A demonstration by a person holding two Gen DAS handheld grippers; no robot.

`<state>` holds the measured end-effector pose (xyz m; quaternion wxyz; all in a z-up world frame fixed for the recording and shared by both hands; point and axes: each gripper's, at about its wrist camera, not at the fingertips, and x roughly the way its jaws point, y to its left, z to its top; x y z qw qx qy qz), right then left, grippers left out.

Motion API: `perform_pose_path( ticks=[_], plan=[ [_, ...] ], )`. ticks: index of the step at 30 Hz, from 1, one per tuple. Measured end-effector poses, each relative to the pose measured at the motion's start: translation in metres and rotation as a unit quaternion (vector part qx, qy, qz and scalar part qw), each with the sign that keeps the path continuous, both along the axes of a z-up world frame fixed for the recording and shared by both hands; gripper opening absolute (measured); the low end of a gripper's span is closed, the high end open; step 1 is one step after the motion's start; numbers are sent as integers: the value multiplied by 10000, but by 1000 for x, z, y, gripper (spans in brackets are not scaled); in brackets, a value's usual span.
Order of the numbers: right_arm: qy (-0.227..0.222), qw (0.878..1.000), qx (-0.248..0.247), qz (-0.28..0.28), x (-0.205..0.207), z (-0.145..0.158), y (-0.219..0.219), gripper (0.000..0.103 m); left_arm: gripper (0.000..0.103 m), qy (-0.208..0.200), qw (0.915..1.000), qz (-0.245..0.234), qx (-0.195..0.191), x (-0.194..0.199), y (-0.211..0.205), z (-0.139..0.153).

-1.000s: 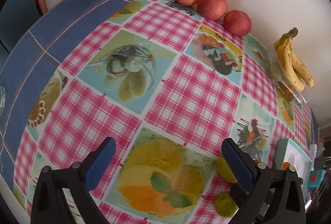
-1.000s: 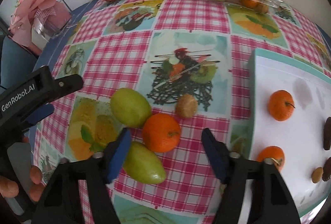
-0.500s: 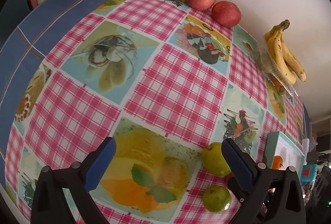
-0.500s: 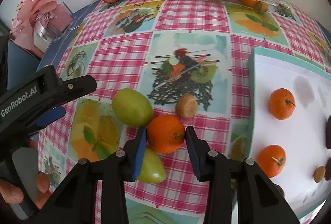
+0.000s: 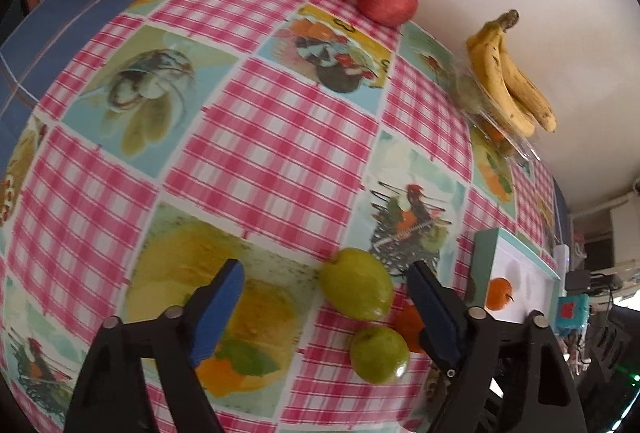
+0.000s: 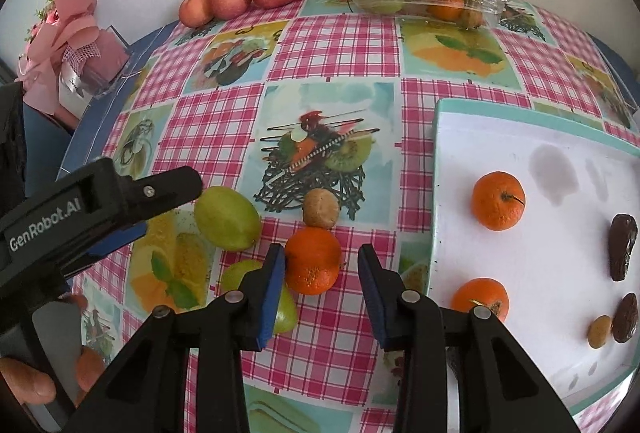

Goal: Organize fruits
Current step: 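Close the left tool on the green pear while the right lifts the tangerine, then carry the green pear and tangerine in both tools over the tray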

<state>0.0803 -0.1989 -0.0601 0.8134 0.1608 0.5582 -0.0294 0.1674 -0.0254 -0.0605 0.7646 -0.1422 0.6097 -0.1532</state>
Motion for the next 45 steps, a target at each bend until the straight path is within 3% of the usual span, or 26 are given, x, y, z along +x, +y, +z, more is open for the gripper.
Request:
perform_pose_path(
  ticks=[15,21,31,45],
  plan=[
    [-4,9999,47,-101,-6,2,-6,39,45,317,9984,51,-475,-4,-12,-17],
    [-10,9999,56,-108,-6,2,-6,39,44,349,9976,212,-558,-4,-3,-17],
    [-25,9996,264,-75,4,-5,5,39,44,13,9969,663,-418,5,31,1],
    [-115,9996,236,-134,4,-3,2,35,44,-219,9971,609,-405,3,29,20]
  ],
)
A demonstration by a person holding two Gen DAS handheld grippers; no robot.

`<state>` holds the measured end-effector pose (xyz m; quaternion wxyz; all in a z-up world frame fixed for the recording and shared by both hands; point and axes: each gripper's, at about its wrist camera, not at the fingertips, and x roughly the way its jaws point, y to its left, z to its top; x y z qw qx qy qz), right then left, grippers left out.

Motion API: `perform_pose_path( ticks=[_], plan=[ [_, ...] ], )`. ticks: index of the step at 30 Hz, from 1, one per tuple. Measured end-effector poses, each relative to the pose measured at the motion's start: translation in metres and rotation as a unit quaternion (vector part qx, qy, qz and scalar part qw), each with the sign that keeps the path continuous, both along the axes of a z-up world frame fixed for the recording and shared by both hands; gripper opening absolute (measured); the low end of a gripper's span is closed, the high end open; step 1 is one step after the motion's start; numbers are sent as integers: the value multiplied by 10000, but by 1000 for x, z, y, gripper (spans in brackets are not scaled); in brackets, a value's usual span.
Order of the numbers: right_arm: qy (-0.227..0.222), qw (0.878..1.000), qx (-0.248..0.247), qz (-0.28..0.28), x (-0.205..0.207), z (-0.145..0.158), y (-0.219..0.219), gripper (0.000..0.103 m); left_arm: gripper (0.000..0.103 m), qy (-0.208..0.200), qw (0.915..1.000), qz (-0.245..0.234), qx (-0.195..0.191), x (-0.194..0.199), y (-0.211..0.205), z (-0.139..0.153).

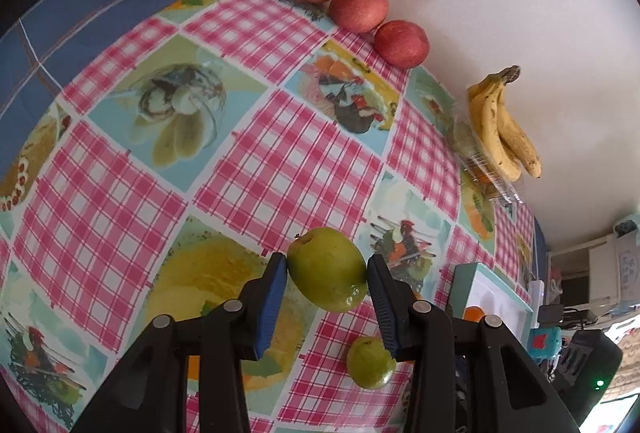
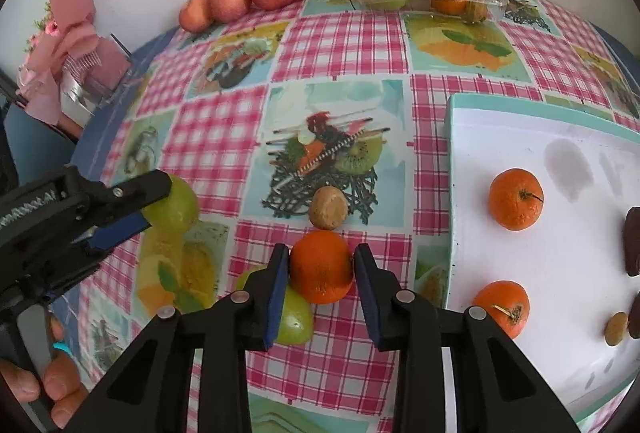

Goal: Organize fruits
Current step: 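Carry the green pear and tangerine in both tools over the tray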

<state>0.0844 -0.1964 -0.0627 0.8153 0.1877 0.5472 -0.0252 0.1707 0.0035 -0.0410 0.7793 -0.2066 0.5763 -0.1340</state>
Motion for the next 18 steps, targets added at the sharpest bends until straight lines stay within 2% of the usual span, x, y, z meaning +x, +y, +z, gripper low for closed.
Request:
perform_pose_path(
  ticks=[12,18],
  plan=[
    [-705,9967,-231,-320,-21,58,-22,35,44,-588,9983,-39,-44,-12,0,45],
    [-749,9957,-165,-513,-30,62,-39,35,44,-740,9972,-118,-17,-20,-5,56]
  ],
)
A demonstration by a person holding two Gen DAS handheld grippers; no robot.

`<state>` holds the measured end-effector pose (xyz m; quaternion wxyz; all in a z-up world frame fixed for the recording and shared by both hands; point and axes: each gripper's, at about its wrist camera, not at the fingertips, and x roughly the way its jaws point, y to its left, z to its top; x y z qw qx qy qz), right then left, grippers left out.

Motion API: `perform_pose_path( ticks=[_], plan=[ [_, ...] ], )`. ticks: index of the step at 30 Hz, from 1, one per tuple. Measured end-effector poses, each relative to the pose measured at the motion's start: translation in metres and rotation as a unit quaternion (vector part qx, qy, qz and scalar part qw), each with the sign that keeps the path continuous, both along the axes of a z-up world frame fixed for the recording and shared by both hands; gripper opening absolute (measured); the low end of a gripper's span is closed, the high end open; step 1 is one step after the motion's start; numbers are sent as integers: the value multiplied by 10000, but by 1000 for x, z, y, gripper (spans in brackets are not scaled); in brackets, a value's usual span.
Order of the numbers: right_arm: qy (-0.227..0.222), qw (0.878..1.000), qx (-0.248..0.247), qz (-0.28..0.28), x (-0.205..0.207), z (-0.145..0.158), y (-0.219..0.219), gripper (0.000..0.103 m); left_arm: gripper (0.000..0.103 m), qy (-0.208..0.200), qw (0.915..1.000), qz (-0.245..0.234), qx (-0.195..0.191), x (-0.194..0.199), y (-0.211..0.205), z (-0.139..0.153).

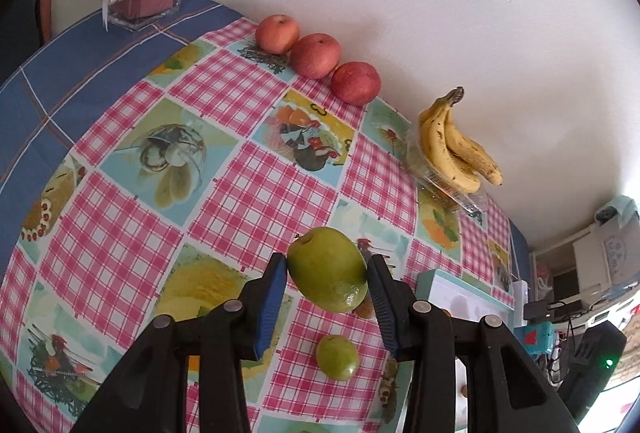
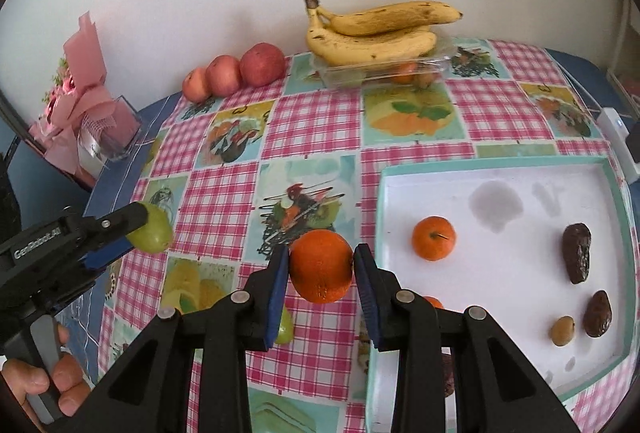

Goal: Organize fruits
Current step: 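Carry the green pear and tangerine in both tools over the tray, then lower and open the left tool on the pear while the right releases the tangerine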

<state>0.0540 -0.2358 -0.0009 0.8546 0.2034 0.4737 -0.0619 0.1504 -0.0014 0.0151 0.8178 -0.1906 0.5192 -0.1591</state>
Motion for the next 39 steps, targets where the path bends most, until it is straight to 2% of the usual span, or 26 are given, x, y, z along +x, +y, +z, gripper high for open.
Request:
perform_pose_path(
  ticks=[8,17,23,28,33,39],
  plan=[
    [15,9987,18,-500,-17,2,-38,35,44,-74,9997,-205,99,-11,-19,4],
    [45,9891,39,-1473,-56,-1,-103,35,44,-184,9957,-840,352,-36,-75,9],
    [114,9789,115,-2039,-84,-9,-143,35,44,-264,9836,-1723,468,-69,-140,7],
    [149,9692,-65,-2457,-106,-8,-168,35,44,-293,9721,-2274,489,-92,-184,3],
    [98,9621,-277,-2713,-122,-2,-186,35,44,-392,9631,-2603,559,-106,-211,-3],
    [101,9586,-437,-2812,-128,-4,-197,35,44,-407,9585,-2755,613,-108,-229,-19]
  ],
)
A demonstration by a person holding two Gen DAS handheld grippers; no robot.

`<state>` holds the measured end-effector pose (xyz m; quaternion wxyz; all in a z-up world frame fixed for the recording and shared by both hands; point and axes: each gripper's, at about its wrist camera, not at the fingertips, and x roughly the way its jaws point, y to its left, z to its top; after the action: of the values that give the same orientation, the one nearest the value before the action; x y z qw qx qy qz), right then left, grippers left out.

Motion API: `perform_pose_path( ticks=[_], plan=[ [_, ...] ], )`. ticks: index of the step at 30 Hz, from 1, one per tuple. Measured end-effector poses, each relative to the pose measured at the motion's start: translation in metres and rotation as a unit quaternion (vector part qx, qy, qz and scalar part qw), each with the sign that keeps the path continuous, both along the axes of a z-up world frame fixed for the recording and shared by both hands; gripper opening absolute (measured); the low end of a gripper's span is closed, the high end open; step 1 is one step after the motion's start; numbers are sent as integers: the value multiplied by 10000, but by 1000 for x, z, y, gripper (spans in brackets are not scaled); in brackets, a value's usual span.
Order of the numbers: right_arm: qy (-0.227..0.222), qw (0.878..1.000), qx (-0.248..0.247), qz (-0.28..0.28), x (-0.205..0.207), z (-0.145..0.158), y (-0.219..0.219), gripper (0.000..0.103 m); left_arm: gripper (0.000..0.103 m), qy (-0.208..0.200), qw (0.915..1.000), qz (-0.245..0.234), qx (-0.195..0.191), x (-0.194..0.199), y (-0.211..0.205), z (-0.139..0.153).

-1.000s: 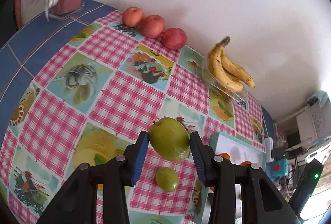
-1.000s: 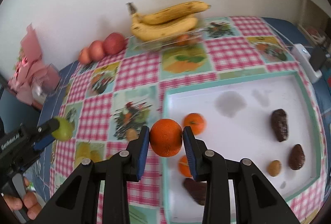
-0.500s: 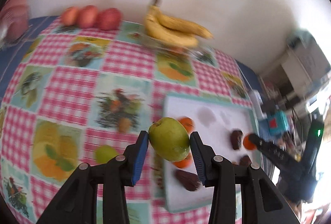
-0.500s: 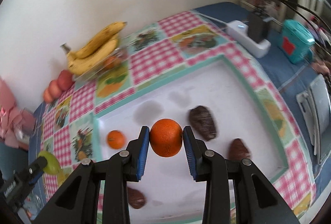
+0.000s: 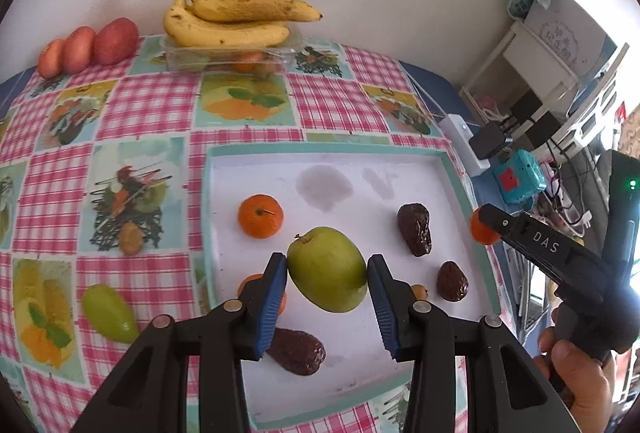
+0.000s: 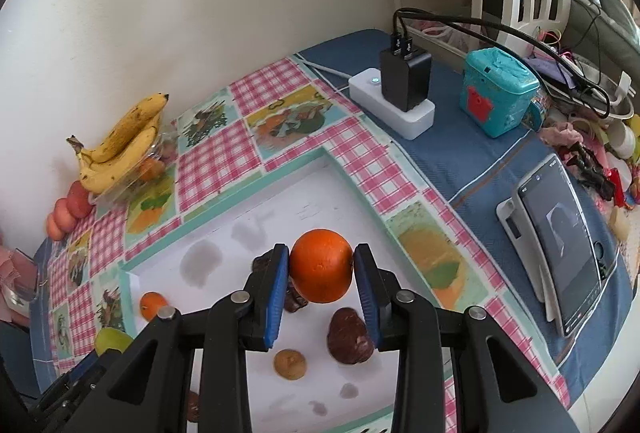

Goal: Organize fruits
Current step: 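Lower and open the left tool on the pear while the right releases the tangerine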

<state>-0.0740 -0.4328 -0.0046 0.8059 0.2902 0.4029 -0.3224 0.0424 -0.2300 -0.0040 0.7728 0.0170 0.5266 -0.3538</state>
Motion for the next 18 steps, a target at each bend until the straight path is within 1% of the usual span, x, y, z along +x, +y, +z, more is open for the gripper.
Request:
perform_pose_path(
  ticks=[7,11,18],
  plan=[
    [247,9996,138,9,7,-31,-7,35,44,46,9999,-63,114,3,-9,-24],
    [343,9990,303,-11,10,-47,-10,35,44,107,9997,-119,208,4,-16,-36],
    [437,9987,254,-19,11,-52,-11,35,44,131,9991,-220,332,1,-23,-45]
  ],
)
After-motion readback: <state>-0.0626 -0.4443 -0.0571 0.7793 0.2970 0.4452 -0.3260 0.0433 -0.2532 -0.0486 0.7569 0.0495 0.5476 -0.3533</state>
